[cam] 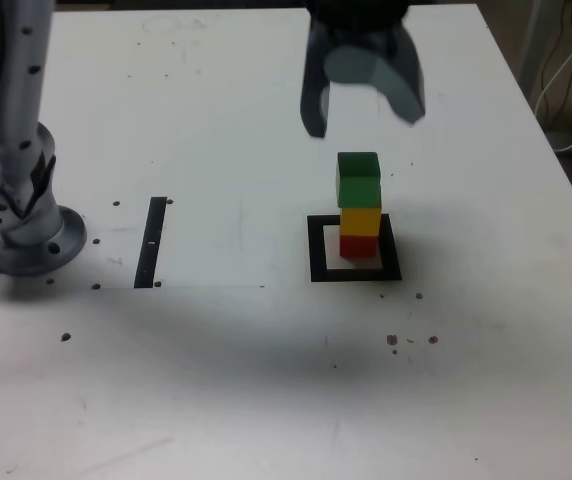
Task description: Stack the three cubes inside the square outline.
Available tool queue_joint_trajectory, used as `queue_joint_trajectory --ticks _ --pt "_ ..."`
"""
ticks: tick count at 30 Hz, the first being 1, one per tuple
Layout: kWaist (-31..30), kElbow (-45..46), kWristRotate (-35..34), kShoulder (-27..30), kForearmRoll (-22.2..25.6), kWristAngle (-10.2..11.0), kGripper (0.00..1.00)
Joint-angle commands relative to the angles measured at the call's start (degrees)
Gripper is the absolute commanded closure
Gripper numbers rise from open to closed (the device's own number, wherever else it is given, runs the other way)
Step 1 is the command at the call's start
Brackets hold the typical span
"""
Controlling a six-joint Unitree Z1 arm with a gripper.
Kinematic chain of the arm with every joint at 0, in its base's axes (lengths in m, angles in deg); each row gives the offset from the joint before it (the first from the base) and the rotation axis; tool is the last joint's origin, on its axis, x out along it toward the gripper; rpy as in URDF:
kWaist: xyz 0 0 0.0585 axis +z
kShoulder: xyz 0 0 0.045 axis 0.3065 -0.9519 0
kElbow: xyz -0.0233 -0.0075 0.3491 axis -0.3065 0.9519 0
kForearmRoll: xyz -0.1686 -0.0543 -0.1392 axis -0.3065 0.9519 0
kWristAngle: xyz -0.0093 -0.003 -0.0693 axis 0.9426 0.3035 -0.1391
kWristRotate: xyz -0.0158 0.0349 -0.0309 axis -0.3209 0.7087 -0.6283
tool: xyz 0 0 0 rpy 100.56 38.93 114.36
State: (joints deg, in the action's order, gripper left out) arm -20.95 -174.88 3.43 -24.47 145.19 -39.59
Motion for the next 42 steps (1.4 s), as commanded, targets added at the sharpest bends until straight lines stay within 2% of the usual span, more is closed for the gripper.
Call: queue_joint_trajectory --ticks 1,5,8,16,19,23,26,35,42 --pt "0.1 1.1 0.7 4.3 0.2 0.7 0.01" --pt "0.5 6.1 1.1 11.4 0.6 1.1 0.01" --pt "1.7 11.0 1.4 15.5 1.0 0.2 0.01" --pt "5.3 23.7 2.7 19.6 -0.2 -3.1 0.01" --pt "5.7 30.6 2.5 21.8 -3.0 -4.9 0.01" --pt "5.8 40.1 2.4 24.4 -9.2 -8.3 0.01" --pt "5.8 45.6 2.7 24.9 -13.5 -9.7 0.0" --pt "6.1 55.2 2.8 24.1 -20.5 -9.8 0.0" --pt "6.0 58.9 2.2 22.3 -25.4 -8.0 0.0"
